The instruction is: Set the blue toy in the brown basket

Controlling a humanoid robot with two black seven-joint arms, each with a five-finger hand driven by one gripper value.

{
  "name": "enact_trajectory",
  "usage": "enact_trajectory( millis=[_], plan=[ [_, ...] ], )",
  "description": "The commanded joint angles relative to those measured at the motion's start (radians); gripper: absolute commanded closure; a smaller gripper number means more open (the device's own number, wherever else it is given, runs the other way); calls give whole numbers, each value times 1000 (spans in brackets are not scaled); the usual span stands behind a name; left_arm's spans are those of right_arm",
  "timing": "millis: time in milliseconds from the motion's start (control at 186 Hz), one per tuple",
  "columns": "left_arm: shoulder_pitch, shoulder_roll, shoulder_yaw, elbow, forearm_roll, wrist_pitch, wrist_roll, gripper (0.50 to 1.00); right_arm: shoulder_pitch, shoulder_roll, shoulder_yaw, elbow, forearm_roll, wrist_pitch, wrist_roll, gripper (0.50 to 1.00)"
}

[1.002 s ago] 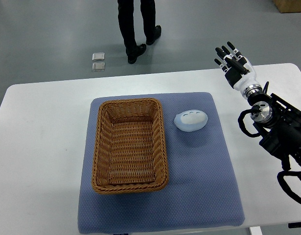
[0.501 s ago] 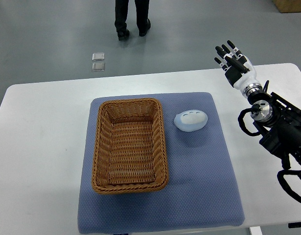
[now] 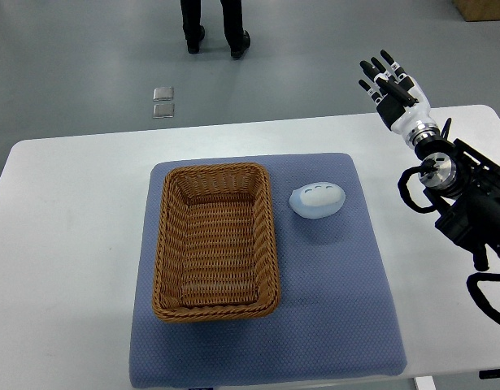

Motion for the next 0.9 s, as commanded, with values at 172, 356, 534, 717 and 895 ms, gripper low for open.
enact_trajectory(
  millis=[172, 356, 534, 717, 895],
  plan=[
    [-1, 0, -1, 1, 0, 0, 0, 500, 8, -90, -182, 163, -52, -151, -3, 585],
    [-1, 0, -1, 1, 0, 0, 1, 500, 80, -211, -434, 256, -279, -206, -9, 587],
    [-1, 0, -1, 1, 0, 0, 0, 500, 171, -306, -640, 319, -534, -192, -11, 587],
    [-1, 0, -1, 1, 0, 0, 0, 500, 283, -429, -834, 494, -792, -128, -11, 587],
    [-1, 0, -1, -1, 0, 0, 0, 500, 413, -524, -1002, 638, -908, 21, -11, 585]
  ],
)
